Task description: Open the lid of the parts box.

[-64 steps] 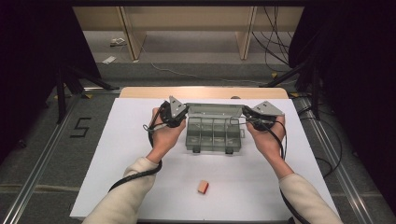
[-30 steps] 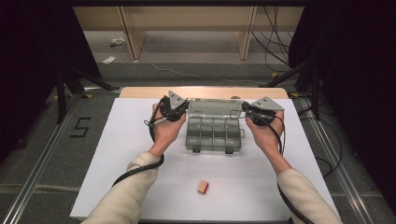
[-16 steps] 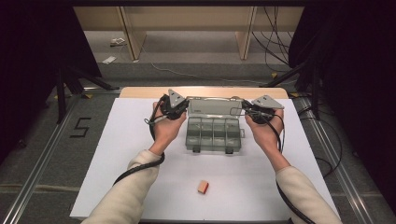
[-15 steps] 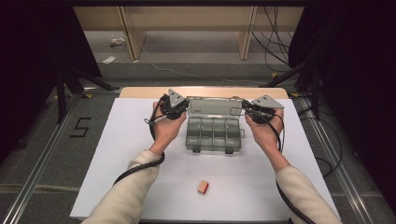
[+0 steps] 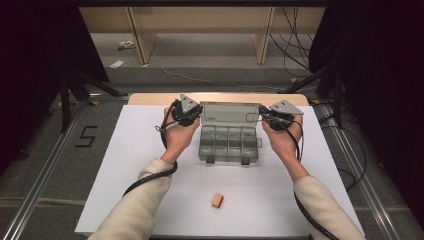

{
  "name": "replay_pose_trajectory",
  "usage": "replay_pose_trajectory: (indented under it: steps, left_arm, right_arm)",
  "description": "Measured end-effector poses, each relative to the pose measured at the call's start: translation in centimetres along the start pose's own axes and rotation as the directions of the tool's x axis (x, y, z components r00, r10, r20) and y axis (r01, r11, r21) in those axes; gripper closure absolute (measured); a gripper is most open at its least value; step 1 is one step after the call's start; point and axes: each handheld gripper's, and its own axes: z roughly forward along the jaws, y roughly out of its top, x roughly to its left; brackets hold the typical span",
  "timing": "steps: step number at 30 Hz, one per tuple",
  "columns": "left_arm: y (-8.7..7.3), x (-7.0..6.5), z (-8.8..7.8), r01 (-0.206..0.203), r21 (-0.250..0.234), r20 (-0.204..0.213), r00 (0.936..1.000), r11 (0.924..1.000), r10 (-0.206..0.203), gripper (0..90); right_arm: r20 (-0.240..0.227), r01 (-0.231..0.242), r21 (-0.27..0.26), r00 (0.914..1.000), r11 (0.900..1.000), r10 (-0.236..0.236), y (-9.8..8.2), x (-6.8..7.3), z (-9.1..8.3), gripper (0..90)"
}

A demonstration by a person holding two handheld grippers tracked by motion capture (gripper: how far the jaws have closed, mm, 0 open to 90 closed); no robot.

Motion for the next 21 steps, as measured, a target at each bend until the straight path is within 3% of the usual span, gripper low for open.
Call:
replay_pose_trajectory:
  steps: [21]
  left_arm:
    - [0.20,0.18,0.55,0.011,0.000,-0.007,0.9999,0.9999,-0.011,84.3]
  right_arm:
    - [0.008,-0.021,-0.007,0.9997,1.000,0.021,0.11,-0.26,0.70,86.0]
